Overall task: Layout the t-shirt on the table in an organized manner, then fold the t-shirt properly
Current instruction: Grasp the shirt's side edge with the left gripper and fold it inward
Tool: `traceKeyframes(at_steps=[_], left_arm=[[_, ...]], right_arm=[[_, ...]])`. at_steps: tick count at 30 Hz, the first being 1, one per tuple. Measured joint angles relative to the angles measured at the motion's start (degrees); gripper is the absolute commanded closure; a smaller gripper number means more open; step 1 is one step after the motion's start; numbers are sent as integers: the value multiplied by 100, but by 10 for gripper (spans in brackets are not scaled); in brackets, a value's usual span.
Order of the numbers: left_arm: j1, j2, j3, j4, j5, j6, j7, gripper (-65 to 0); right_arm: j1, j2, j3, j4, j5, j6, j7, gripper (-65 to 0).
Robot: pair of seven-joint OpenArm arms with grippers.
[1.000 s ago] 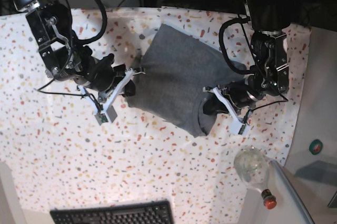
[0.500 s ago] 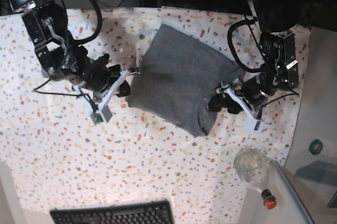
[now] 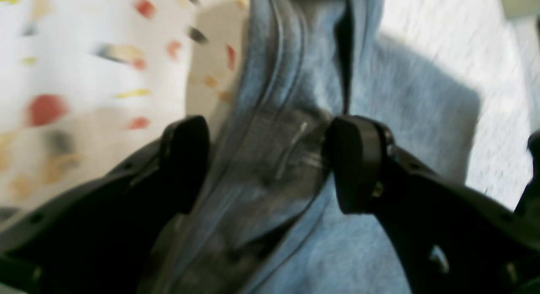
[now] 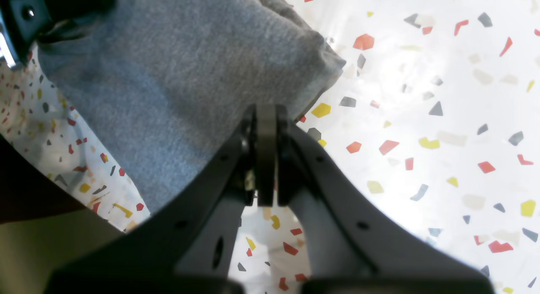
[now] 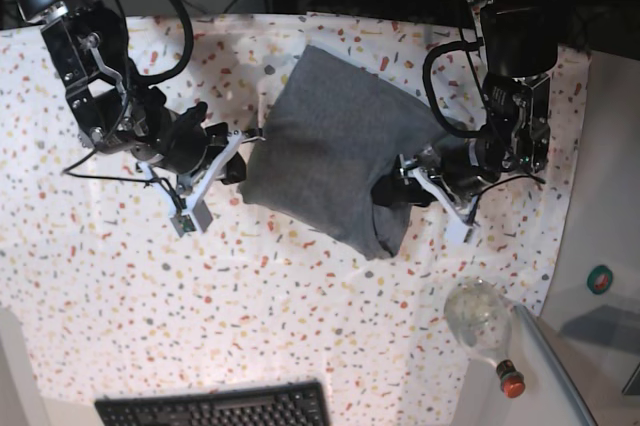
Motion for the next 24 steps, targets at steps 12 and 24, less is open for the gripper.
traceKeyframes(at_steps=[12, 24], left_arm=[[35, -780, 81, 1377, -7, 463, 1016, 0], [-221, -721, 501, 1685, -59, 442, 1486, -290]], right_arm=[[-107, 13, 0, -28, -2, -2, -13, 0], [-79, 0, 0, -81, -4, 0, 7, 0]])
